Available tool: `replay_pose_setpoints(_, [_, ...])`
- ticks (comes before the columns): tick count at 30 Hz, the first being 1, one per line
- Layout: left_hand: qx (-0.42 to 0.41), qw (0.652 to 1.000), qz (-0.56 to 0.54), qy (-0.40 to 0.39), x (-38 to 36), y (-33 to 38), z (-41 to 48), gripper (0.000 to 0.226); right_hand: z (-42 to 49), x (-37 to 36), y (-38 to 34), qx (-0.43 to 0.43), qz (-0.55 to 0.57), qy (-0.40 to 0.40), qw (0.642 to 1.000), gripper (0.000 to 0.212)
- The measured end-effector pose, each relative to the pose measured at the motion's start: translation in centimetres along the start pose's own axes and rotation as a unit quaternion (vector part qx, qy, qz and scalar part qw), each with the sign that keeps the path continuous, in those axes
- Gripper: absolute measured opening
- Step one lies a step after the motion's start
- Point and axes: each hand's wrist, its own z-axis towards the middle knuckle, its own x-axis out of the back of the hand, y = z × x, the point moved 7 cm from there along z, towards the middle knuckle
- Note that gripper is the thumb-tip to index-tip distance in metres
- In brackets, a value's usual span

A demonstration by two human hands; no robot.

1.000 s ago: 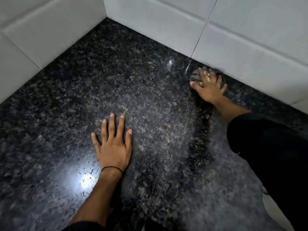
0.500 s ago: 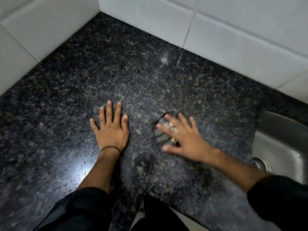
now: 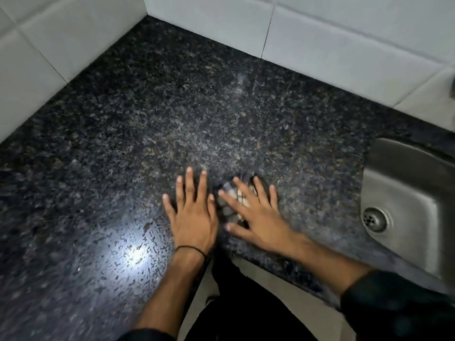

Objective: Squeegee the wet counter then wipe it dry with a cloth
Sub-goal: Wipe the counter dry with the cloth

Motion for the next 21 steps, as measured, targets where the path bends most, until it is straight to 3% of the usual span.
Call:
replay_pose_setpoints(2, [0.005, 0.999, 0.009, -0.035, -1.7, -0.5, -1.9, 0.057, -3.5, -0.5, 0.6, 0.061, -0.031, -0.03, 0.997, 0.07])
replay_pose_setpoints(4, [0.0, 0.998, 0.016, -0.054, -2.6, -1.2, -2.4, 0.057, -4.0, 0.7, 4.7, 0.05, -0.048, -0.032, 0.997, 0.07])
replay_pose_setpoints(6, [-0.004, 0.998, 0.016, -0.059, -2.8, -1.3, -2.2, 0.058, -2.5, 2.7, 11.1, -0.071, -0.036, -0.002, 0.997, 0.072])
replay_pose_setpoints(9, [-0.008, 0.998, 0.018, -0.061, -2.7, -1.0, -2.2, 0.058, -0.8, 5.7, 18.3, -0.282, 0.049, 0.064, 0.956, 0.074])
replay_pose_setpoints(11, [-0.008, 0.998, 0.015, -0.066, -2.7, -1.0, -2.1, 0.059, 0.1, 5.7, 18.6, -0.336, 0.091, 0.077, 0.934, 0.074])
replay_pose_setpoints(14, [-0.008, 0.998, 0.016, -0.065, -2.5, -1.2, -2.3, 0.057, 0.3, 3.5, 13.4, -0.293, 0.09, 0.082, 0.948, 0.073])
replay_pose_setpoints(18, [0.001, 0.998, 0.017, -0.063, -2.2, -1.2, -2.3, 0.054, -3.8, -0.5, 3.7, -0.121, 0.036, 0.057, 0.99, 0.072])
replay_pose_setpoints(21, [0.005, 0.997, 0.013, -0.069, -2.1, -1.0, -2.2, 0.055, -8.9, -2.0, 2.0, -0.011, 0.0, 0.009, 1.0, 0.07])
